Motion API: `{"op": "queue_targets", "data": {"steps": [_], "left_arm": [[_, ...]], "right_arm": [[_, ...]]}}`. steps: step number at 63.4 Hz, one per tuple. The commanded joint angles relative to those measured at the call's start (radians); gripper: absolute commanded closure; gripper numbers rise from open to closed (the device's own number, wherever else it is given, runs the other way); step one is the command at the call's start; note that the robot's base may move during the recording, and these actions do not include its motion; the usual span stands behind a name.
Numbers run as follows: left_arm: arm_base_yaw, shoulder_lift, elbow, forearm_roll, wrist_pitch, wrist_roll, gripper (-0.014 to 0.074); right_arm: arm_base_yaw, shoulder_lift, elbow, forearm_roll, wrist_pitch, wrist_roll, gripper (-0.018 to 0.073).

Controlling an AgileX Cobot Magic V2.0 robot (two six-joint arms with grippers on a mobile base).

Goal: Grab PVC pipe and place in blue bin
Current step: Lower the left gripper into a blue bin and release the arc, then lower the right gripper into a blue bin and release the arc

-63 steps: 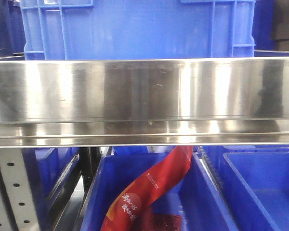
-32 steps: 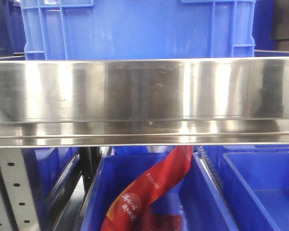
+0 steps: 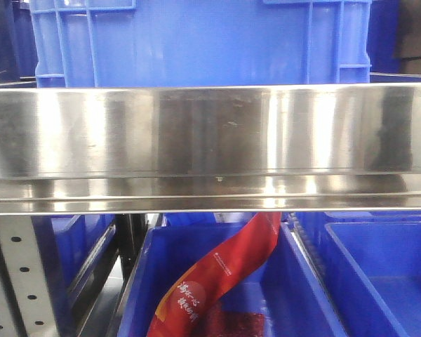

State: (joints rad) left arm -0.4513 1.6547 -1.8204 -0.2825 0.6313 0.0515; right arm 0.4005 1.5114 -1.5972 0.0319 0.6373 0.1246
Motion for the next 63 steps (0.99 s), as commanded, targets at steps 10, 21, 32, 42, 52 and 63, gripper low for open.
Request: {"op": "queue_targets", "data": {"steps": [10, 21, 32, 42, 52, 63], "left_arm": [[-0.01, -0.063, -0.003, 0.015, 0.043, -0.005, 0.0708], [-0.034, -0.172, 0.147, 0.047, -0.114, -0.005, 0.0708], [-0.032, -0.347, 0.46, 0.044, -0.354, -0.005, 0.0708], [0.01, -0.563, 0.78, 0.044, -0.526, -0.005, 0.0708], [0.094, -0.791, 1.043, 0.044, -0.554, -0.005, 0.0708], [0.159, -0.995, 1.216, 0.044, -0.554, -0.005, 0.0708]], "right_arm": [[0.003, -0.071, -0.005, -0.01, 0.011, -0.004, 0.0727], [0.003, -0.143, 0.081, -0.022, -0.075, -0.004, 0.0727], [0.003, -0.305, 0.336, -0.022, -0.346, -0.004, 0.0727], [0.003, -0.501, 0.616, -0.032, -0.546, -0.004, 0.0727], [-0.022, -0.706, 0.85, -0.032, -0.578, -0.004, 0.0727], [-0.038, -0.869, 0.982, -0.032, -0.578, -0.004, 0.0727]]}}
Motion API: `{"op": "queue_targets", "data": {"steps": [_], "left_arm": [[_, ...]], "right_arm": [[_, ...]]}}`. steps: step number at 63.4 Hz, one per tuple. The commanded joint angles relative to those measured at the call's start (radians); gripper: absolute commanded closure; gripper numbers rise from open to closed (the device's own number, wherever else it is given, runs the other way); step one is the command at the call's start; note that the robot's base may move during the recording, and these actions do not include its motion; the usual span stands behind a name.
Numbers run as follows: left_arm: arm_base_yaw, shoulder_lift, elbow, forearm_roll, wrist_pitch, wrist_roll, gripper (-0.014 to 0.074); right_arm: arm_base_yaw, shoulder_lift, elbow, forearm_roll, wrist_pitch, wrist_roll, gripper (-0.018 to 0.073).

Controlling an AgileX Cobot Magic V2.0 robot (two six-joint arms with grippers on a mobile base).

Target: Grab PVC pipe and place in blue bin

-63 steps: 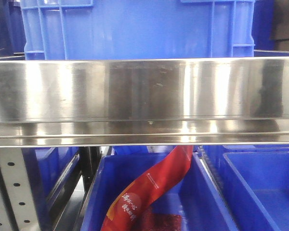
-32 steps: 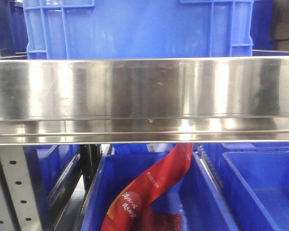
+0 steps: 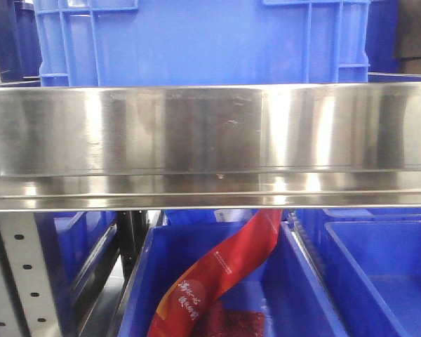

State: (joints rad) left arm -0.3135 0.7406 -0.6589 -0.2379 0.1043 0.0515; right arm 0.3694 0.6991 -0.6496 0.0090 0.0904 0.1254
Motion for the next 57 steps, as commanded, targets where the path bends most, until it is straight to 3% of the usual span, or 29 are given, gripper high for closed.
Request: {"op": "queue_targets", "data": {"steps": [1, 22, 52, 57], "left_arm": [[0.026, -0.103, 0.067, 0.0, -0.027, -0.005, 0.0708], [0.035, -0.308, 0.111, 0.0, -0.02, -0.005, 0.0708], [0.035, -0.335, 0.111, 0.0, -0.022, -0.005, 0.0708], [0.035, -0.335, 0.111, 0.0, -0.022, -0.005, 0.0708]], "right_arm": [[-0.007, -0.074, 0.041, -0.009, -0.031, -0.005, 0.0727], [-0.007, -0.224, 0.046, -0.009, -0.028, -0.005, 0.0727], [-0.007, -0.226, 0.046, -0.009, -0.039, -0.005, 0.0728], [-0.025, -0.234, 0.05, -0.015, 0.014, -0.005, 0.0727]]}}
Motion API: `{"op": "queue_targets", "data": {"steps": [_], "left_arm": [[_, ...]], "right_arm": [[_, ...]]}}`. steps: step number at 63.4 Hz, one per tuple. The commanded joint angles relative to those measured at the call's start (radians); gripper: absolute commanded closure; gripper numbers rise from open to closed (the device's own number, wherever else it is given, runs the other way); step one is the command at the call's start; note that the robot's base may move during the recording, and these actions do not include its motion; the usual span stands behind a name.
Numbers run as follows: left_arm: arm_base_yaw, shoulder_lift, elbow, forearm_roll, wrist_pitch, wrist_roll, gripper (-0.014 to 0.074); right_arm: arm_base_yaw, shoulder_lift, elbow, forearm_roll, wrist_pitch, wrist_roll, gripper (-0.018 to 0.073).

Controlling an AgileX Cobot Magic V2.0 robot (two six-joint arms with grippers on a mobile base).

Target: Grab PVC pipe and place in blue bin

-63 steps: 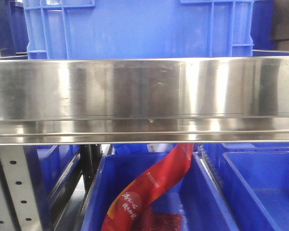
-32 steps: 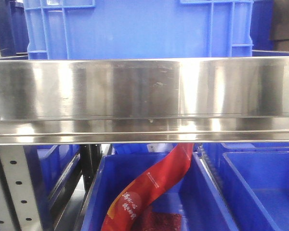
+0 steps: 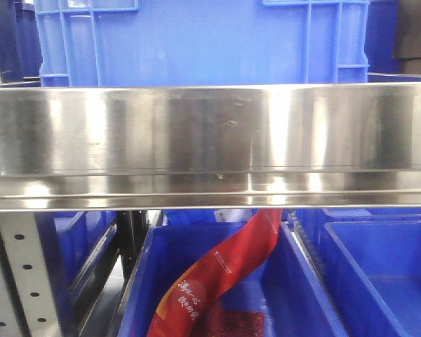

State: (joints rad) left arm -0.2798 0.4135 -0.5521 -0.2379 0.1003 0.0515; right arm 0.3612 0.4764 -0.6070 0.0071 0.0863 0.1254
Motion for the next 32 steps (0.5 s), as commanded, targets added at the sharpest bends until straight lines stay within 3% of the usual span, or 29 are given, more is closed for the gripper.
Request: {"op": "queue_targets", "data": {"steps": [1, 9, 15, 24, 32], "left_arm": [[0.001, -0.008, 0.004, 0.0, -0.018, -0.005, 0.0708], [0.001, -0.008, 0.004, 0.0, -0.018, -0.005, 0.0708], [0.001, -0.008, 0.004, 0.0, -0.018, -0.005, 0.0708], [0.001, -0.008, 0.004, 0.0, -0.018, -0.005, 0.0708], [0.001, -0.008, 0.004, 0.0, -0.018, -0.005, 0.0708]], "right_arm": [[-0.025, -0.018, 0.013, -0.013, 0.025, -0.005, 0.0727], [-0.098, -0.077, 0.097, -0.013, 0.002, -0.015, 0.0727], [-0.221, -0.161, 0.196, -0.007, -0.027, -0.112, 0.0727], [-0.369, -0.275, 0.344, -0.007, -0.028, -0.113, 0.0727], [-0.432, -0.366, 0.458, -0.007, -0.043, -0.113, 0.0727]]}}
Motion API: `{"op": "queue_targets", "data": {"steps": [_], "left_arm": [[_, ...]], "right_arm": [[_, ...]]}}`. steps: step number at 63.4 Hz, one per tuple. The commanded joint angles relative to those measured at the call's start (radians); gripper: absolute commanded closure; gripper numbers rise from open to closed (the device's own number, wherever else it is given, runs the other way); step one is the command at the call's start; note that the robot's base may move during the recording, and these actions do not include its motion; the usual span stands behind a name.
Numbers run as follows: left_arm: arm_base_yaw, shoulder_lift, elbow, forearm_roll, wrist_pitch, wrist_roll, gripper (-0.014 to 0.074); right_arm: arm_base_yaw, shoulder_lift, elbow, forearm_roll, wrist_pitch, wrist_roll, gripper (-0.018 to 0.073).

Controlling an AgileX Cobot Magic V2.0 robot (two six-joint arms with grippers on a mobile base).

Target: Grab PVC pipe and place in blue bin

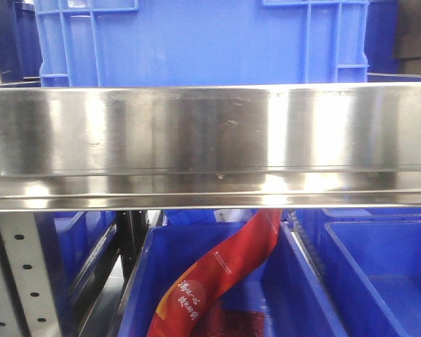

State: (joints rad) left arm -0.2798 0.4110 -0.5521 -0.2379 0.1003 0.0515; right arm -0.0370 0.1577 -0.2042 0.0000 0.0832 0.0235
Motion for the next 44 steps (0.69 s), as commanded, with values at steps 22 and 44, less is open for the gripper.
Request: {"op": "queue_targets", "data": {"steps": [22, 44], "left_arm": [[0.001, -0.005, 0.004, 0.0, -0.018, -0.005, 0.0708], [0.001, -0.006, 0.004, 0.0, -0.02, -0.005, 0.0708]], "right_arm": [[-0.055, -0.158, 0.204, -0.006, -0.091, -0.009, 0.0727], [-0.055, -0.158, 0.204, -0.006, -0.091, -0.009, 0.0727]]}}
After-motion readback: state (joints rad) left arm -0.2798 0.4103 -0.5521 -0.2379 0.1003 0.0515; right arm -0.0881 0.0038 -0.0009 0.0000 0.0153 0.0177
